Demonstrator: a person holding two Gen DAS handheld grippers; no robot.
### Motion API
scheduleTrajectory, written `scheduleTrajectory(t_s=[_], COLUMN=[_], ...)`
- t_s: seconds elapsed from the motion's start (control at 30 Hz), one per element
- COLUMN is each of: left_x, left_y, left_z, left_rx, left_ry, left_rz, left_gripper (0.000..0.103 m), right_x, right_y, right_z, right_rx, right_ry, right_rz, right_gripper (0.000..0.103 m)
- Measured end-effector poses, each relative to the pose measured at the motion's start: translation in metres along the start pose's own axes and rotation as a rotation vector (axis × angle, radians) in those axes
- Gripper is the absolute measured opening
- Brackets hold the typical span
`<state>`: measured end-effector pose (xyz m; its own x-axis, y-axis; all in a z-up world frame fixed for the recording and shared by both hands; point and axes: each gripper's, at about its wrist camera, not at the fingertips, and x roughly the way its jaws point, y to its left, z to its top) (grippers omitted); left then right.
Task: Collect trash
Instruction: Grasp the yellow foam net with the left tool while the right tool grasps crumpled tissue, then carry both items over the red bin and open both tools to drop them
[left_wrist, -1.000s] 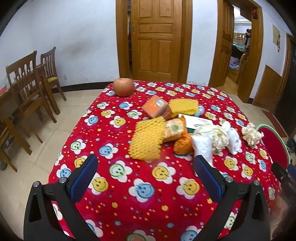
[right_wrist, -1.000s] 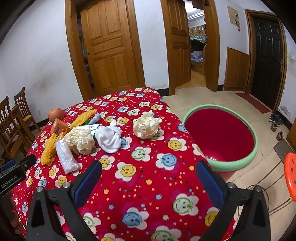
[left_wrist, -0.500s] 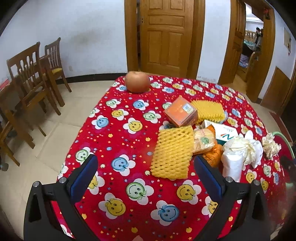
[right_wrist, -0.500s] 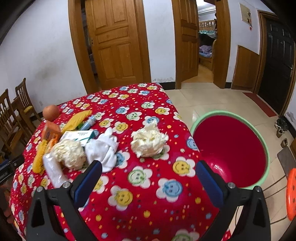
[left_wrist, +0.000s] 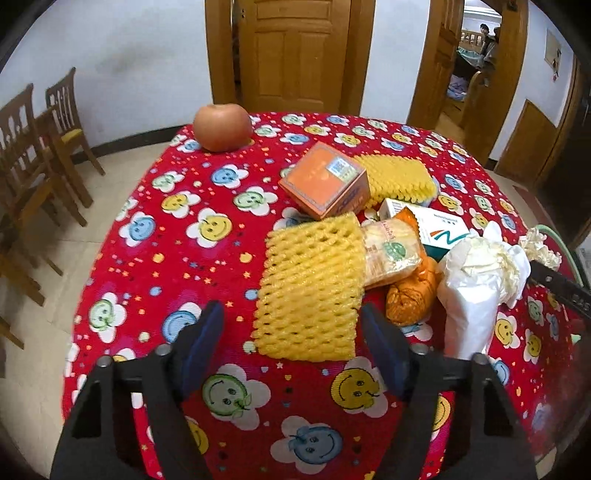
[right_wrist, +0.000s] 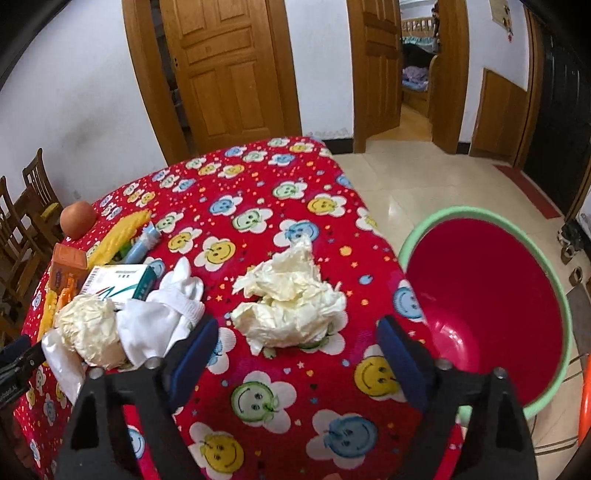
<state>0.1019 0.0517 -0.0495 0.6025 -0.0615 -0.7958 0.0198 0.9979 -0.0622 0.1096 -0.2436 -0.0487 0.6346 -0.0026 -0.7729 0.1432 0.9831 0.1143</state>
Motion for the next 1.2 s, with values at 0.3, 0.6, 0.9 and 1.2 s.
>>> scheduleTrajectory(t_s=[0.3,0.6,0.9,1.2], left_x=[-0.006,-0.012,-0.043,-0.078], left_y=[0.012,0.028,0.02,0.0], left_z=[-0.003,-0.001,-0.004,0.0], left_rx=[-0.011,-0.036,-0.04,-0.031], left_ry=[-0.033,-0.052,-0.108,-0.151], left_rz=[-0.16,-0.226,-0.254,-0.286], left_gripper=[0.016,0.013,0.013,0.013], right_x=[0.013,0.002,-0.043,-0.086], right_y=[-0.001,0.002,0.013,0.008], right_z=[0.001,-0.001,-0.006,-0.009], right_rx=[0.041,0.064,0.021,0.003], right_ry=[0.026,-0.009,-0.085,-0.15], right_rz=[-0.03,-0.055,-0.018,0.036], right_gripper=[0.038,0.028,0.027,0.027])
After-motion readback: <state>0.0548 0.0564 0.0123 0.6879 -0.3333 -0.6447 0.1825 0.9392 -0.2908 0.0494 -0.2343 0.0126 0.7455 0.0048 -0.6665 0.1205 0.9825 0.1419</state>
